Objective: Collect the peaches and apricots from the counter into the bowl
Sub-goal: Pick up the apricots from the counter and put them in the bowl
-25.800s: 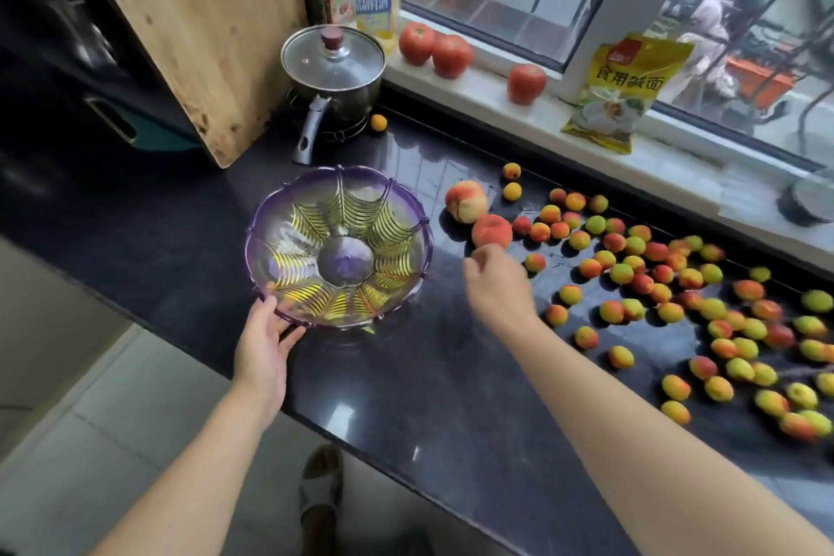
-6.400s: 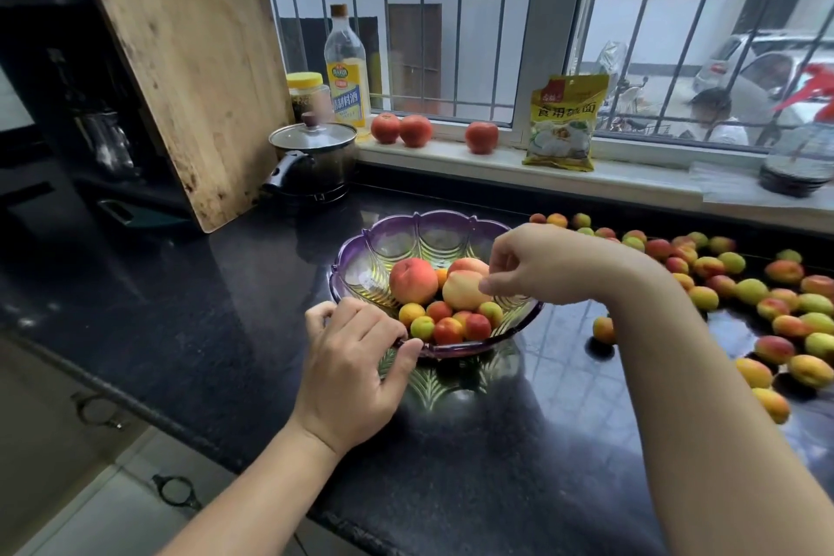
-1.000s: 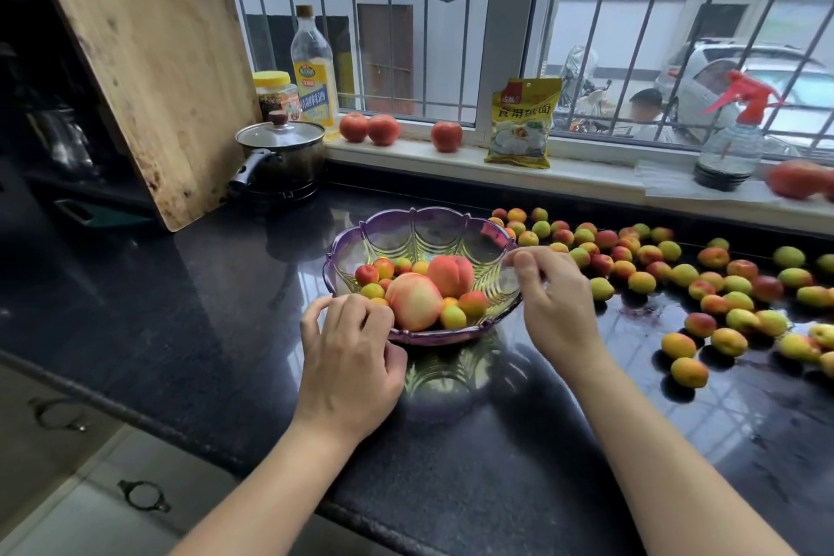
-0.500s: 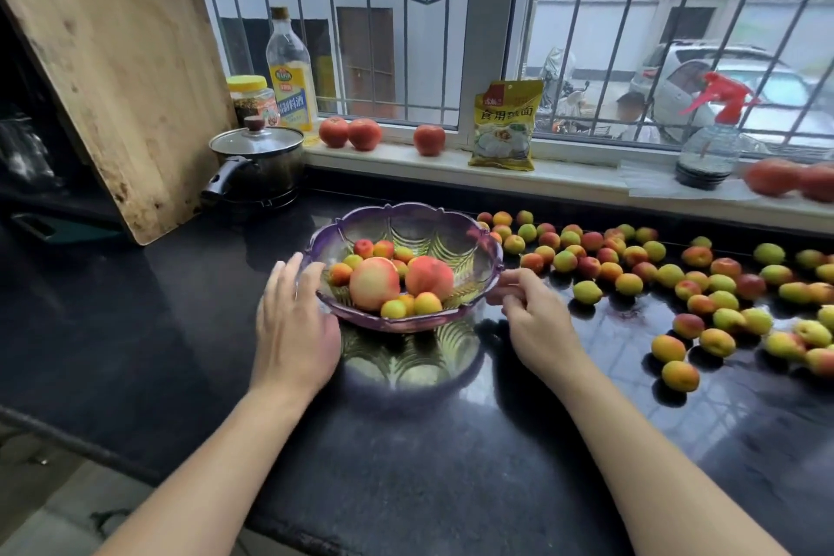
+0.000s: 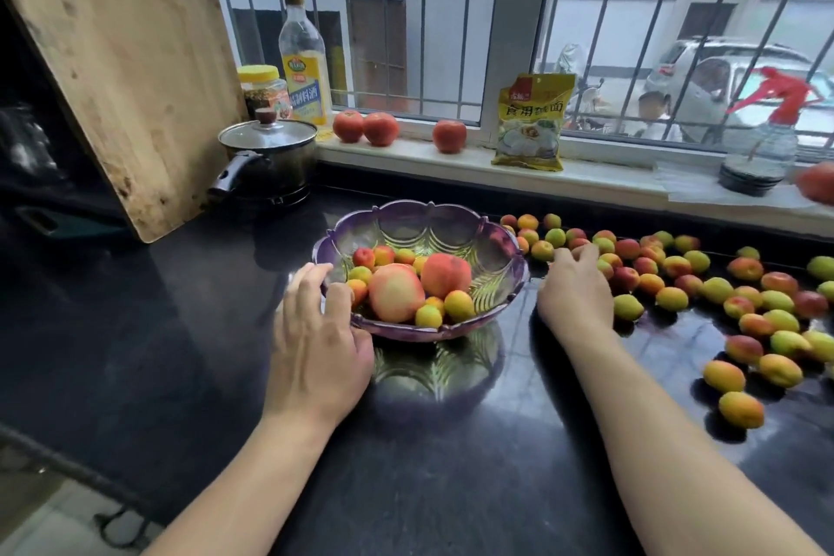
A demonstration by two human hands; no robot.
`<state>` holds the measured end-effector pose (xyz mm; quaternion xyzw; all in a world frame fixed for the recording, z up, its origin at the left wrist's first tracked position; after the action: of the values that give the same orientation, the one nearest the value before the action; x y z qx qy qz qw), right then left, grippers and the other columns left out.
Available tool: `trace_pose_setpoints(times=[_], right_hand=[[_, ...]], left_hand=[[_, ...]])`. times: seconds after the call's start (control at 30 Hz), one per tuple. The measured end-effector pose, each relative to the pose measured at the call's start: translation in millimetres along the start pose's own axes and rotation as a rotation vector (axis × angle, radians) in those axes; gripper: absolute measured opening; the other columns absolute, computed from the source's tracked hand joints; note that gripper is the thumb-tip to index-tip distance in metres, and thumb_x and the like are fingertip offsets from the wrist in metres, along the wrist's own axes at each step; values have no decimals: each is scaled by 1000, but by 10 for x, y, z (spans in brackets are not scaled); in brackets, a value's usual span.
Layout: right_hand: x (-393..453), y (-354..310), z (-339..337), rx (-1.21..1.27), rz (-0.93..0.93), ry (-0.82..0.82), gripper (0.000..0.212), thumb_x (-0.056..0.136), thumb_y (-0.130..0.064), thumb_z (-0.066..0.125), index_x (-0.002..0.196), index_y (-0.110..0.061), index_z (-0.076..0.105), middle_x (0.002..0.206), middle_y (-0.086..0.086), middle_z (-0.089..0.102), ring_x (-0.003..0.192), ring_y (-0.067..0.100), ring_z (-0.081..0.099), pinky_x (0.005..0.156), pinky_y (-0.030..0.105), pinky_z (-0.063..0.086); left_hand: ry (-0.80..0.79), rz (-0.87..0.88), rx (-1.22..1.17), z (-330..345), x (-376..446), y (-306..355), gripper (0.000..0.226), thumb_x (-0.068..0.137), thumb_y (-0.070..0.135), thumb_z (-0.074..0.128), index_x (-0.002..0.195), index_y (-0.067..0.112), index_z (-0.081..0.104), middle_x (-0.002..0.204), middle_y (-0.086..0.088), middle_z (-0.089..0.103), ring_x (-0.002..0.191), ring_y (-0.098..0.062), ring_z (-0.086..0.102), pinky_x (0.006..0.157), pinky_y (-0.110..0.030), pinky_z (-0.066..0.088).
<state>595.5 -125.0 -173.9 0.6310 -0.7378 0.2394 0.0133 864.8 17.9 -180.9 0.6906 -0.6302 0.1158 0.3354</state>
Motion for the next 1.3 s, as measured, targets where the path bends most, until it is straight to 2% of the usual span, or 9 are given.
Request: trace_pose_setpoints(times=[0.2,0.43,0.53,0.6,0.73,0.83,0.97,1.13,1.3], right_hand=[[19,58,21,16,-28,29,7,94,-4,62,92,-8,56,124,17,47,81,29,46,71,33,37],[116,-175,-531,430,-69,76,35,99,-45,57,104,-14,71,102,5,68,82,18,56,70,27,38],[2,-466,-886,621,-355,-214,26,91,-53,65,88,-29,74,77,-15,72,64,0,63,51,14,41],[-147,-641,-987,526,-513,-439,21,88,-54,68,87,-34,76,79,-20,73,69,-4,67,58,18,49],[-303,-766,-890,69,-616,-506,30,91,-57,63,93,-29,74,83,-11,72,79,8,66,72,34,58],[-275,-744,-916,61,-569,-420,32,95,-56,57,94,-27,70,84,-7,70,77,12,65,68,34,56],[-81,-557,-1046,361,-351,-187,22,98,-42,58,92,-26,71,76,-9,68,61,10,62,50,23,41],[54,-335,-892,326,-198,-199,18,101,-30,53,99,-22,69,78,-3,64,61,16,59,46,23,37],[5,-399,-622,374,-162,-404,30,106,-24,41,115,-12,67,103,11,68,92,28,68,84,48,59]], left_hand=[[-5,-2,17,5,-2,-7,31,73,-5,71,101,2,60,135,-24,54,135,-45,47,106,-60,47],[-15,0,3,-6,2,-5,26,75,-2,70,99,2,60,133,-22,55,137,-43,46,107,-57,47],[-16,12,-11,-29,-9,2,23,76,3,72,96,3,61,127,-20,57,134,-43,47,106,-56,48],[-7,29,-10,-44,-17,6,22,77,6,73,95,4,62,121,-19,57,129,-43,49,101,-56,50],[17,49,-28,-65,-27,-3,22,76,8,75,95,5,63,116,-17,56,120,-41,51,94,-54,52],[39,54,-28,-69,-29,-1,22,76,8,75,94,6,64,115,-16,56,118,-41,51,93,-55,52],[71,65,-8,-78,-39,1,20,80,21,59,93,7,65,112,-14,56,115,-39,52,91,-53,51],[94,63,59,-45,-39,-23,22,80,28,53,91,11,64,109,-12,54,111,-36,49,84,-51,47],[87,-6,82,-17,-14,-23,25,82,23,50,98,10,62,120,-12,56,120,-38,49,91,-55,45]])
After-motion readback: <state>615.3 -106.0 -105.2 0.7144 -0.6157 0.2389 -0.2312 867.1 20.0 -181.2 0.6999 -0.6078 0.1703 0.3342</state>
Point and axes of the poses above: each hand's wrist, its own x-axis towards the middle knuckle, its own z-axis out of the palm, y = z × x, the point moved 2 cm from there along x, towards the middle knuckle
